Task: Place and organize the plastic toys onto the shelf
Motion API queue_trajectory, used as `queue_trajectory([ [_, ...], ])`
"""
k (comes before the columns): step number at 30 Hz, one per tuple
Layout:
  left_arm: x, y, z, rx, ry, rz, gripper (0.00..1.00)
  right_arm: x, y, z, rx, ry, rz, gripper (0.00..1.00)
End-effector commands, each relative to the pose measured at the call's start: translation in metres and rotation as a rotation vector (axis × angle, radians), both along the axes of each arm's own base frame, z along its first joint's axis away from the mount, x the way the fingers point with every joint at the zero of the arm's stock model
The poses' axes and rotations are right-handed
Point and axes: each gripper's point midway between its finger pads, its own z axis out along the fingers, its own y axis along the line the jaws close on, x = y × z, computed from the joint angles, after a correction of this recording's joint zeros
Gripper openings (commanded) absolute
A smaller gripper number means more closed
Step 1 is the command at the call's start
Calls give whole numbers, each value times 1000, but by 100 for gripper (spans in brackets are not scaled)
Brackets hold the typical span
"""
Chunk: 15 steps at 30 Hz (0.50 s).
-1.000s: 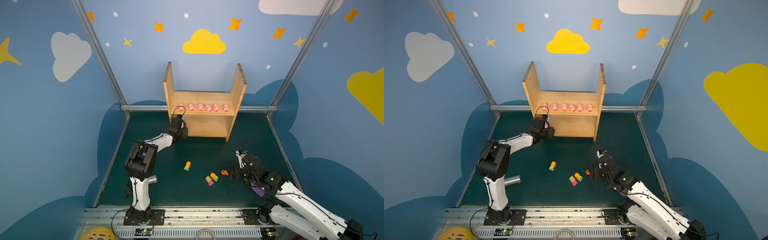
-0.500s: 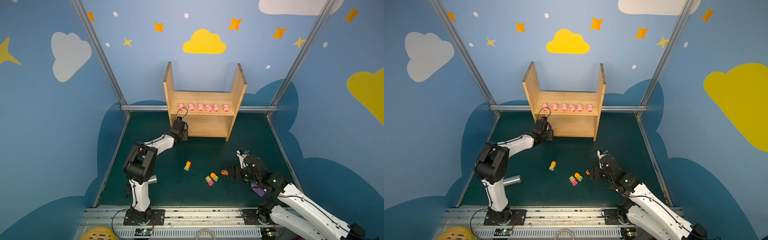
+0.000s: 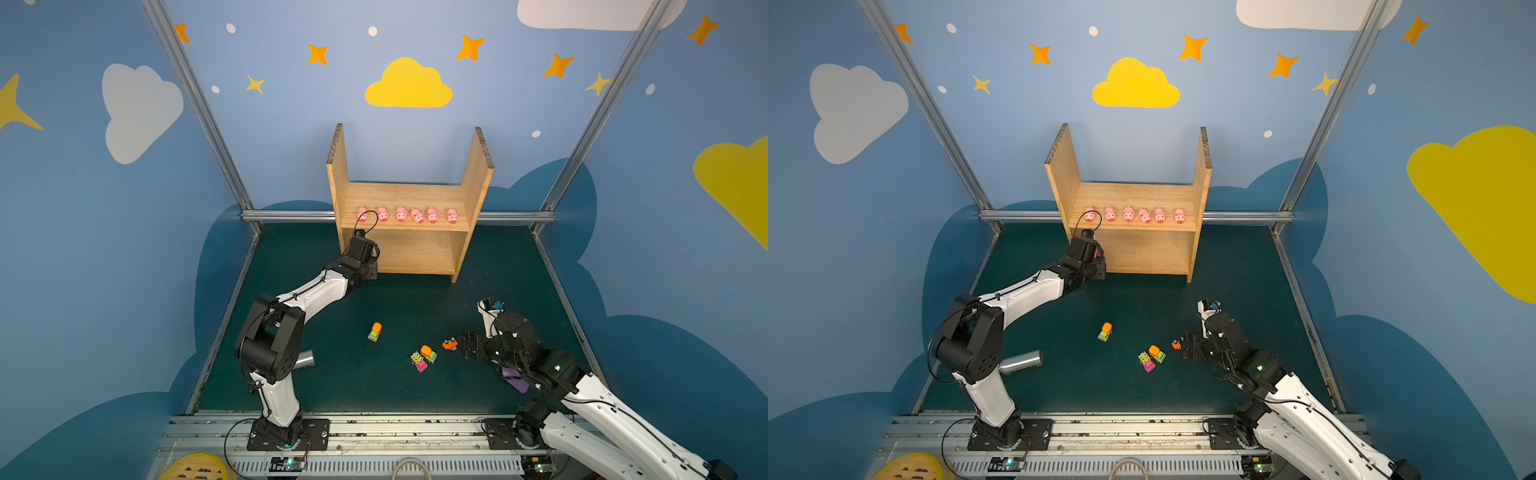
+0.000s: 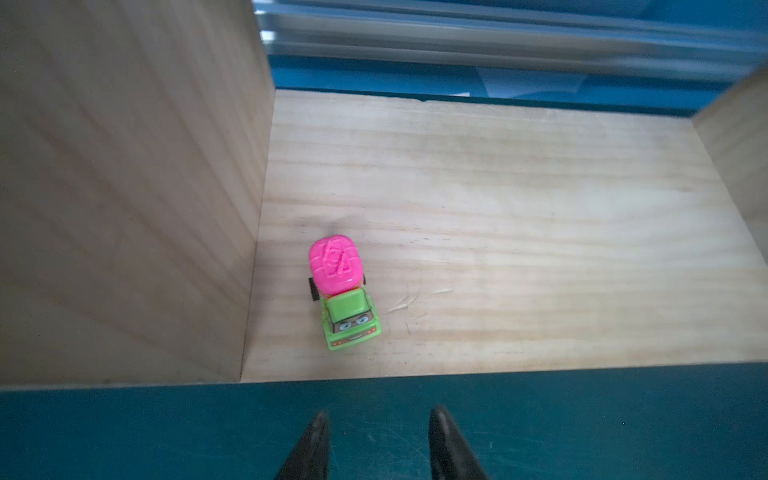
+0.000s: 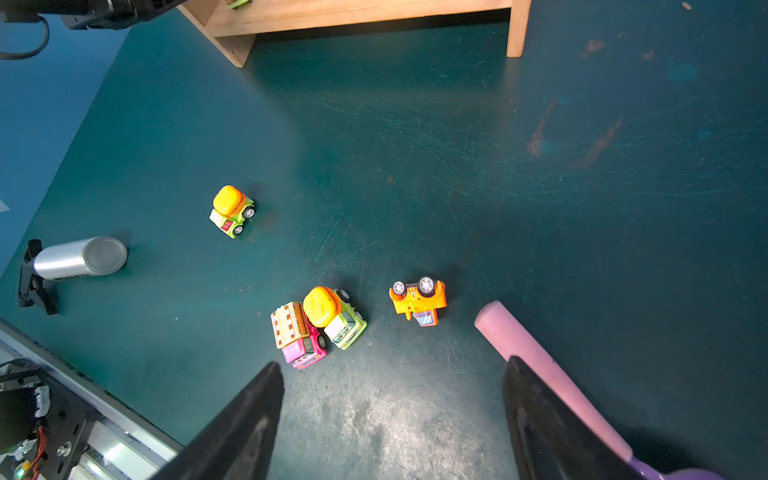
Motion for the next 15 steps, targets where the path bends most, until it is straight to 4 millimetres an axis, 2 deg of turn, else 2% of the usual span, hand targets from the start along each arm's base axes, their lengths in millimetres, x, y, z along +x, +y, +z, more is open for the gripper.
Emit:
queue_trajectory([
  [1,-11,-5,-11,2,48,-5,23,-3,-3,3,-1,5,-2,81],
  [3,-11,-12,-13,-8,53,-8,12,-3,-4,4,0,1,-4,81],
  [5,-10,-19,-14,-24,58,-13,6,-4,-4,5,3,-3,-3,81],
  [10,1,-41,-17,-14,55,-25,5,-5,-7,5,-5,-5,-6,81],
  [15,18,-41,-24,19,49,23,5,-7,-12,6,-19,-12,-12,81],
])
